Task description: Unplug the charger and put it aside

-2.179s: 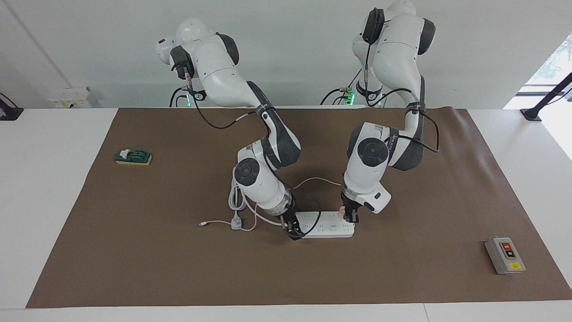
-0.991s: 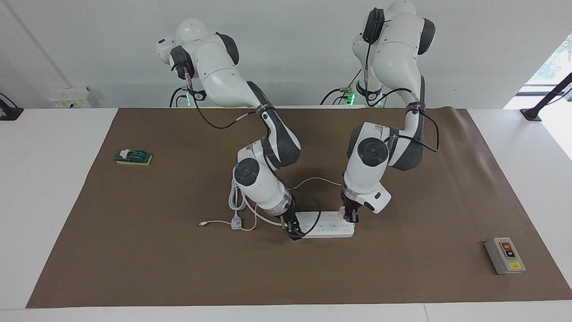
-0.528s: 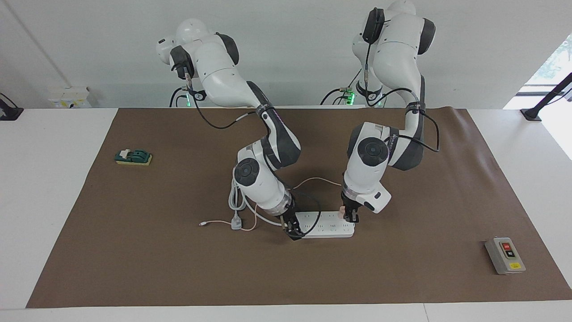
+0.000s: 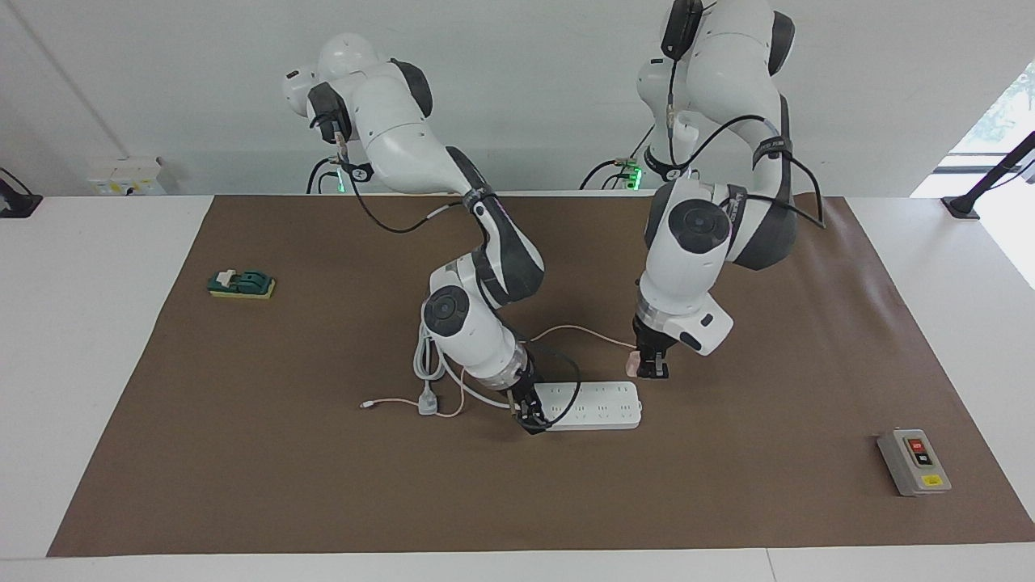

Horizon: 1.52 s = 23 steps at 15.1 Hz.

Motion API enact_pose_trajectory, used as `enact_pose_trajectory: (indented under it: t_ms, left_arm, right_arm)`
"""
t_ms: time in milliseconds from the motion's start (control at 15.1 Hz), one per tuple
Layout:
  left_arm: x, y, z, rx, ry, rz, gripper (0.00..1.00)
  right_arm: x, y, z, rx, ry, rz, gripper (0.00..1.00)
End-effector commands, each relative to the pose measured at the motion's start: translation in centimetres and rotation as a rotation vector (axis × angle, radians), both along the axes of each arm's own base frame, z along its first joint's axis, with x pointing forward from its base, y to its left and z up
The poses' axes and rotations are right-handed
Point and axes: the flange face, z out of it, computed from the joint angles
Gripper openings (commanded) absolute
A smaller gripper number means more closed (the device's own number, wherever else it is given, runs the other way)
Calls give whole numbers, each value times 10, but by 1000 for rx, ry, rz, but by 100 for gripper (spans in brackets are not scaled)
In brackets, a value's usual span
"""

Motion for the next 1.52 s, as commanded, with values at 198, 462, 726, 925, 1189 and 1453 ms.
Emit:
enact_pose_trajectory:
  t_ms: [198,462,726,925,1189,1453]
  left_arm:
    - [-13,80,53,-27,115,-516,0]
    - [-22,160,78,-65,165,-797,0]
    - [-45,229,82,-141,184,-1039,0]
    - [-82,304,66,-270,122,-1221,0]
    - [-116,305,28,-234,82,-1215,0]
    - [-141,297,-12,-217,50,-1214,0]
  right_arm:
    - [3,-10,-8,-7,-36,31,47]
    - [6,-13,6,-2,-52,27,100]
    - [9,-22,35,-2,-76,23,100]
    - [-1,-41,64,-79,-107,45,100]
    - [-13,-50,77,-88,-101,40,100]
    - [-14,-50,84,-84,-116,37,100]
